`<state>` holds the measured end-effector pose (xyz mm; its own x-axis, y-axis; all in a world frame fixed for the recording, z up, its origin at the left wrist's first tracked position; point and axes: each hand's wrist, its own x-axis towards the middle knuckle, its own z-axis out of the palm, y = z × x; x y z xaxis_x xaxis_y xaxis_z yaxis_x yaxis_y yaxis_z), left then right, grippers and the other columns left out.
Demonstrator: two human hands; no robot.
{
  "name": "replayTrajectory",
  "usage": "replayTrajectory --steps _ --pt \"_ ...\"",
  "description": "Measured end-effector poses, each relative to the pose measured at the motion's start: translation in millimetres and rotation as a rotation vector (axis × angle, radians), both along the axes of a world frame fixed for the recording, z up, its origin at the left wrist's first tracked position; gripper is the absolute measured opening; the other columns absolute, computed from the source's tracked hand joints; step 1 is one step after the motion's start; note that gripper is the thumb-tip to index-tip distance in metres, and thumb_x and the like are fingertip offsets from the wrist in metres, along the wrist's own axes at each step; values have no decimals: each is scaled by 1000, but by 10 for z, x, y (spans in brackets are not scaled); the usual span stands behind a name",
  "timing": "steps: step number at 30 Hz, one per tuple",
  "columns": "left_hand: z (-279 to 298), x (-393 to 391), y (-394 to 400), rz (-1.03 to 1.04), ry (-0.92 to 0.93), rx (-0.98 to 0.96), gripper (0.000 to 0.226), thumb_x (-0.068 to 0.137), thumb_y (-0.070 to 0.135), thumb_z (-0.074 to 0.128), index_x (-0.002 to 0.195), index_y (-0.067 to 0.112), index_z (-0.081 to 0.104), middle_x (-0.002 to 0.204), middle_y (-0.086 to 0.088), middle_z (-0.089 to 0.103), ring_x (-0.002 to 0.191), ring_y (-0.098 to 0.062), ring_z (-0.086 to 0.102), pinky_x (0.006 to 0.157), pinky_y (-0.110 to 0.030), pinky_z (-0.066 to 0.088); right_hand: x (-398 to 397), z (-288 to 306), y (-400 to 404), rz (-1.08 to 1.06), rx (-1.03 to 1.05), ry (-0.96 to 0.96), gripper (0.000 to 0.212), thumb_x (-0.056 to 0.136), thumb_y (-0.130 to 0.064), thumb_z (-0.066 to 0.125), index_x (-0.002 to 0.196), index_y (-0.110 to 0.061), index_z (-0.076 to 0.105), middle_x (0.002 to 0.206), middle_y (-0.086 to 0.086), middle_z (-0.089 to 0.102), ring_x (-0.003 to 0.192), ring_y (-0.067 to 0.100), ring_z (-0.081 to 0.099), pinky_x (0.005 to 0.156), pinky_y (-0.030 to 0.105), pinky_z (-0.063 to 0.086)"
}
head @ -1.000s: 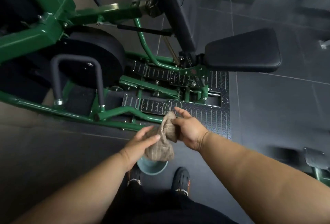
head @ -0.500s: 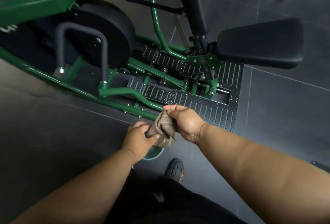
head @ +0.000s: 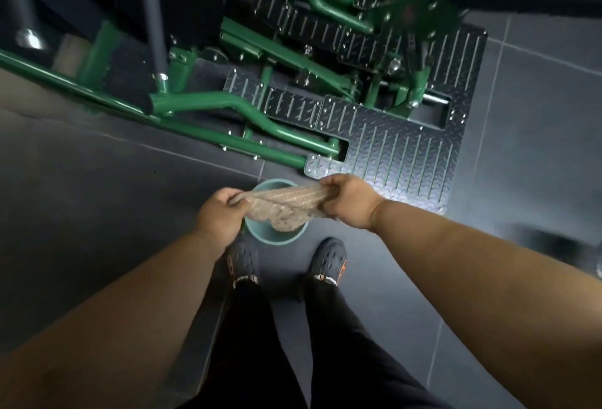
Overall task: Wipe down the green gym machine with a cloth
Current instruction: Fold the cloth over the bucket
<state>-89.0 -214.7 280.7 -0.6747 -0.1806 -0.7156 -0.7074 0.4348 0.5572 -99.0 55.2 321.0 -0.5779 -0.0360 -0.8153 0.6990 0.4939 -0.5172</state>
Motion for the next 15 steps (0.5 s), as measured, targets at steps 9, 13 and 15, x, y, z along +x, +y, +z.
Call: replayTrajectory --steps 9,13,15 --pt "-1526 -190 -307 398 -283 295 18 111 33 52 122 23 62 126 -8 71 111 -26 72 75 -35 60 183 -1824 -305 26 170 5 25 100 -38 67 84 -19 65 98 2 59 86 24 61 78 30 44" --pt "-2113 -269 -329 585 -351 353 36 111 43 49 138 20 57 125 -9 72 96 -23 75 74 -41 60 237 -2291 -513 -249 -136 -24 22 99 -31 70 90 -13 62 83 23 75 85 50 70 87 54 56" --pt "-2296 -261 -315 592 -420 355 42 107 53 51 128 18 62 112 -10 75 93 -23 75 74 -40 60 243 -2460 -598 -356 -198 -13 19 100 -25 70 96 -9 60 82 34 71 73 54 69 76 57 59"
